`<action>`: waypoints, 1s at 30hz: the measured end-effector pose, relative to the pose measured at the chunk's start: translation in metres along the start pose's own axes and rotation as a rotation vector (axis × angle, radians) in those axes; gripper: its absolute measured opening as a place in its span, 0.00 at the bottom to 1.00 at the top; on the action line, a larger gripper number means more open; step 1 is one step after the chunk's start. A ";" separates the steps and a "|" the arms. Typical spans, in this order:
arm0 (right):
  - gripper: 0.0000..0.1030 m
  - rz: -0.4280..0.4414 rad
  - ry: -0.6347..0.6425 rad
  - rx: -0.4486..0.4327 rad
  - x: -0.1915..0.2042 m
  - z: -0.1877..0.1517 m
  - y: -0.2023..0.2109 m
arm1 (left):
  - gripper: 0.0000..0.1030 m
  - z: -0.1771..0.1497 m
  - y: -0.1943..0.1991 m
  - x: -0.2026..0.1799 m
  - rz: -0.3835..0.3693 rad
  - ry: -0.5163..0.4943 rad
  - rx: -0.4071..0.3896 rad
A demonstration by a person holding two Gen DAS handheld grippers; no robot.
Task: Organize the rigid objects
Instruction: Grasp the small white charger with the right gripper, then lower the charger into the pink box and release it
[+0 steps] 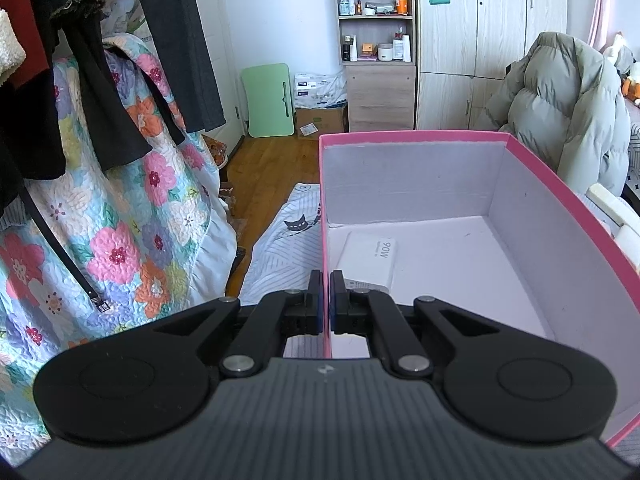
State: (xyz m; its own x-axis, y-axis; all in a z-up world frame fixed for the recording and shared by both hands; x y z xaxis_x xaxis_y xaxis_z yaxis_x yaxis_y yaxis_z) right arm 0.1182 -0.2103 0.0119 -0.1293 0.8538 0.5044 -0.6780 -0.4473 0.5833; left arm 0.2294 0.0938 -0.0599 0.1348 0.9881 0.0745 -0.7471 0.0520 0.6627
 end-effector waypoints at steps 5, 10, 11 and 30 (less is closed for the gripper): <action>0.47 0.187 0.096 0.144 0.062 0.033 -0.051 | 0.02 0.000 0.001 0.000 -0.001 0.001 -0.004; 0.47 0.192 -0.003 0.360 0.083 0.049 -0.137 | 0.02 0.002 0.001 0.003 -0.006 0.006 -0.006; 0.47 0.181 -0.029 0.409 0.082 0.049 -0.154 | 0.02 0.002 0.001 0.004 -0.007 0.008 -0.006; 0.56 0.372 -0.381 0.528 0.053 0.025 -0.166 | 0.02 0.002 0.002 -0.004 0.017 -0.033 -0.003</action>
Point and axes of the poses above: each gripper's, at about its wrist camera, not at the fingertips, and y roughly against the way its jaws point, x to its left, z to its top, the point moved 1 cm from there along -y, roughly the way its jaws point, and after that the axes turned 4 degrees about x, right-handed, at the moved point
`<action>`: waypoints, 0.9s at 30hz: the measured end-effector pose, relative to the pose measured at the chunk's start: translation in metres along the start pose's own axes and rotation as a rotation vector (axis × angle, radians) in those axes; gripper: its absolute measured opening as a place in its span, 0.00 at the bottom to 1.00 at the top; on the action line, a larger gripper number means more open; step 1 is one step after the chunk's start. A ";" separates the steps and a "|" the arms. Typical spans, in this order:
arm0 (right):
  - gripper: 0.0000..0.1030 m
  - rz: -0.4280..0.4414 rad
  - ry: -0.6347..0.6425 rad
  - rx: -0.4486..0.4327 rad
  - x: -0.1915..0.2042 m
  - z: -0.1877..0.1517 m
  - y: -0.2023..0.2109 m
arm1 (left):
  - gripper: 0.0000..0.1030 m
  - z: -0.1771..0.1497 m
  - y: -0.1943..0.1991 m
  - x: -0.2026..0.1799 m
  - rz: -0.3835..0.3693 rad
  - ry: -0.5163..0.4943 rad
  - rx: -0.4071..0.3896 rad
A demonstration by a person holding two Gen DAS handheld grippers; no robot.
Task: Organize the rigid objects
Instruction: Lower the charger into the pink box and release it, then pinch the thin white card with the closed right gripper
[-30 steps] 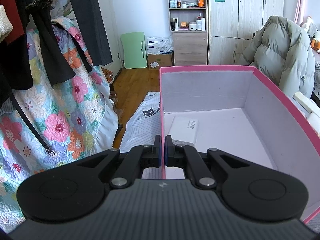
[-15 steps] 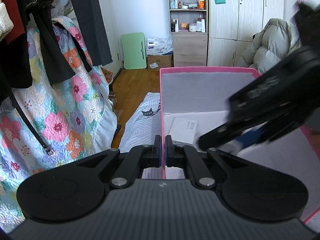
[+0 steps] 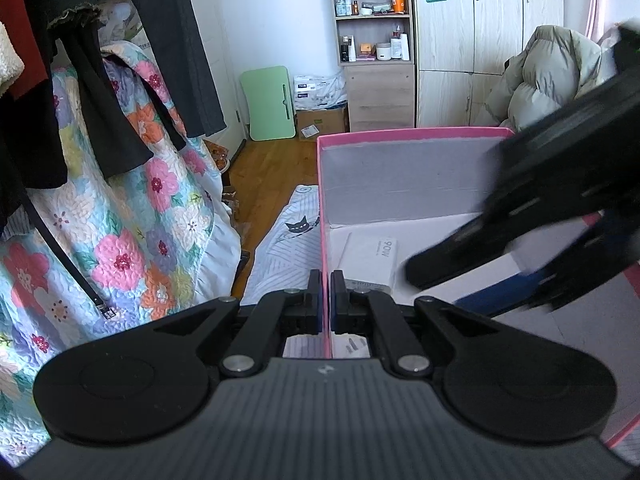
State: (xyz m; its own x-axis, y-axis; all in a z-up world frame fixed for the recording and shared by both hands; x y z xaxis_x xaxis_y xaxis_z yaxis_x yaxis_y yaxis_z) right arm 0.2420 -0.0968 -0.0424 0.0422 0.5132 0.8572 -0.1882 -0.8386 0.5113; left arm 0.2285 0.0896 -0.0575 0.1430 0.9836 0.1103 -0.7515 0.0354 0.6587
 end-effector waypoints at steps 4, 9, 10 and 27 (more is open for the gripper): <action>0.57 0.068 0.075 -0.129 0.004 -0.037 0.069 | 0.03 0.000 -0.001 -0.001 0.000 -0.001 0.001; 0.57 -0.025 0.070 -0.306 -0.030 -0.073 0.129 | 0.04 0.002 -0.002 -0.004 0.011 -0.020 0.010; 0.57 -0.080 0.067 -0.338 -0.040 -0.080 0.138 | 0.04 0.001 -0.002 -0.005 0.015 -0.024 0.010; 0.58 -0.798 0.103 -0.537 -0.129 -0.123 0.211 | 0.04 0.001 -0.002 -0.004 0.016 -0.028 0.010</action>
Point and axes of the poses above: each gripper's, at about its wrist camera, not at the fingertips, and y roughly against the way its jaws point, x to its left, z to its top, the point moved 1 cm from there along -y, roughly the way its jaws point, and after that the axes turned 4 degrees about x, right-handed, at the moved point
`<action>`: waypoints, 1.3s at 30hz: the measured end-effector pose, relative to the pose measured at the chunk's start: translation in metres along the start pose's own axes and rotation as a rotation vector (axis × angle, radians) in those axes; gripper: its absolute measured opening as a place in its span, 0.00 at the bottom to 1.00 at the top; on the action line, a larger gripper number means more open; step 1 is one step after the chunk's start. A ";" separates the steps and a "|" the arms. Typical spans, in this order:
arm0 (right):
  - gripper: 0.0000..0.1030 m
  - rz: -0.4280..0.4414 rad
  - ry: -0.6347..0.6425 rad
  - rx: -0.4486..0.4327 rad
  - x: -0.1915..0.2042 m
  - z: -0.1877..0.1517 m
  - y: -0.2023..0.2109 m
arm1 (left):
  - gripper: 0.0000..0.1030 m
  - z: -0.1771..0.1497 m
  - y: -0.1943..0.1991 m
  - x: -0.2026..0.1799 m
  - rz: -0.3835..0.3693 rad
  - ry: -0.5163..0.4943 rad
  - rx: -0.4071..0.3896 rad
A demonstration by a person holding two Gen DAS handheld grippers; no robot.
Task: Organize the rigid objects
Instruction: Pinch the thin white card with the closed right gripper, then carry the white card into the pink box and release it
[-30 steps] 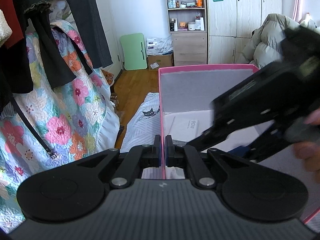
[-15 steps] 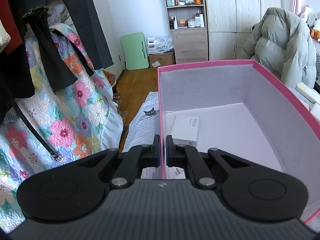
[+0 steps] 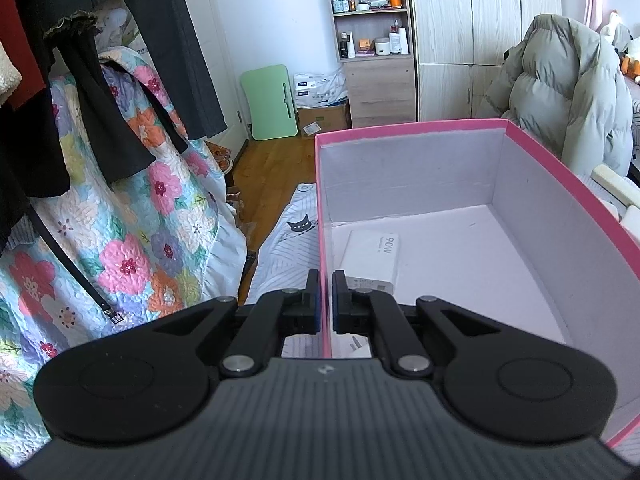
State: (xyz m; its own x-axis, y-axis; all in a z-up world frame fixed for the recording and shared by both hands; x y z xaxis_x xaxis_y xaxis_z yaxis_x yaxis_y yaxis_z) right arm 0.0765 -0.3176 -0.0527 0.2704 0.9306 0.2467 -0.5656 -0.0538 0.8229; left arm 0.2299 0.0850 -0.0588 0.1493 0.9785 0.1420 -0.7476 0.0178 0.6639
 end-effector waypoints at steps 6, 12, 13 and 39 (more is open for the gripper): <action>0.17 -0.112 0.128 -0.059 0.019 -0.013 -0.016 | 0.05 -0.001 0.000 -0.003 0.009 -0.012 -0.002; 0.09 -0.009 0.102 -0.077 0.016 -0.009 -0.006 | 0.05 -0.001 0.000 -0.002 -0.003 -0.007 -0.004; 0.08 0.005 0.085 -0.071 0.013 -0.010 -0.006 | 0.05 -0.002 0.000 -0.002 -0.004 -0.006 -0.005; 0.09 0.397 0.203 -0.128 0.105 0.027 0.050 | 0.05 -0.001 0.002 -0.013 0.074 -0.067 -0.019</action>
Point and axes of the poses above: each gripper's, at about its wrist camera, not at the fingertips, and y roughly against the way its jaws point, x to its left, z to its top, the point moved 1 cm from there along -y, roughly the way its jaws point, and after that the axes turned 4 degrees about x, right-handed, at the moved point
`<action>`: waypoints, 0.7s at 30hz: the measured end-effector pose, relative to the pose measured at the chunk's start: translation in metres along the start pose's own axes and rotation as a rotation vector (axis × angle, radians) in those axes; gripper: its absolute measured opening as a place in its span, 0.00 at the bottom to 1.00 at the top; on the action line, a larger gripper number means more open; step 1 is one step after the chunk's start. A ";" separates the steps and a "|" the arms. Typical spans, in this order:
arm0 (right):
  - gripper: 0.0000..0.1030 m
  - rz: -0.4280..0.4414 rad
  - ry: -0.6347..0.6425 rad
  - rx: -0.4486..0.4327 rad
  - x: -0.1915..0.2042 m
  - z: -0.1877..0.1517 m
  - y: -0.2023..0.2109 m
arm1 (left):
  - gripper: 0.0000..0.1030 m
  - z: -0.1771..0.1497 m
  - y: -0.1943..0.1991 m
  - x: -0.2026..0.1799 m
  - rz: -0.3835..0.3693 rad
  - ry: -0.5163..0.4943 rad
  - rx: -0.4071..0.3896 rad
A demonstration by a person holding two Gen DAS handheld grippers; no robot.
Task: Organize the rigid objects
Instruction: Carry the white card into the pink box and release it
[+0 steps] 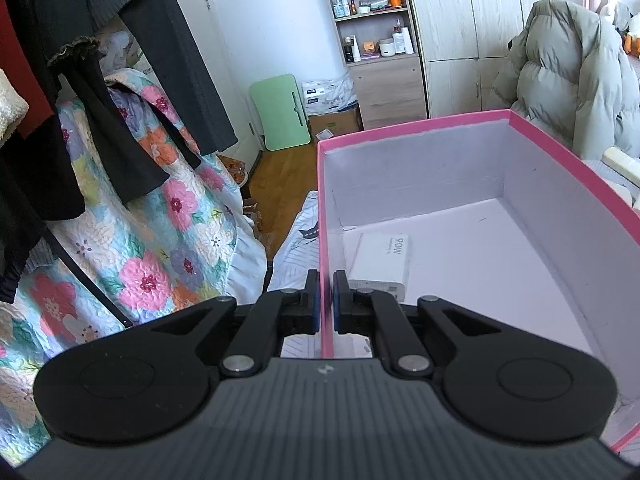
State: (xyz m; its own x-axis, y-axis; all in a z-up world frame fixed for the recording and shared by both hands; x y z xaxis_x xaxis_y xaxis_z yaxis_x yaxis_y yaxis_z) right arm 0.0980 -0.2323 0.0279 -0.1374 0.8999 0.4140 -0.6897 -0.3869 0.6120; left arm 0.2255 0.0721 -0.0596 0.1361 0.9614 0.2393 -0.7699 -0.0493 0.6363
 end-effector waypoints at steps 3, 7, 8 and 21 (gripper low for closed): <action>0.09 0.136 0.023 0.063 0.028 0.023 -0.019 | 0.05 0.000 0.000 -0.002 0.004 -0.005 0.000; 0.09 0.232 0.071 0.199 0.067 0.046 -0.066 | 0.05 0.000 0.000 -0.002 0.003 -0.007 -0.002; 0.09 0.219 0.109 0.221 0.077 0.047 -0.079 | 0.05 0.000 0.000 -0.002 0.004 -0.006 -0.004; 0.09 0.145 0.103 0.477 0.111 0.053 -0.210 | 0.05 -0.002 0.002 0.000 -0.010 -0.008 -0.014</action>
State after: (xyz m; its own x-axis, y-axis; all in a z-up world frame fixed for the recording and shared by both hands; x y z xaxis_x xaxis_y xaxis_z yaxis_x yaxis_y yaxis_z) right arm 0.2658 -0.0615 -0.0190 -0.2937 0.8361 0.4633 -0.2604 -0.5363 0.8028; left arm 0.2225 0.0721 -0.0596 0.1487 0.9597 0.2386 -0.7772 -0.0358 0.6282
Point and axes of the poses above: each gripper's, at about its wrist camera, not at the fingertips, and y roughly against the way its jaws point, x to its left, z to its top, the point moved 1 cm from there along -y, roughly the way its jaws point, and after that the axes turned 4 degrees about x, right-handed, at the moved point
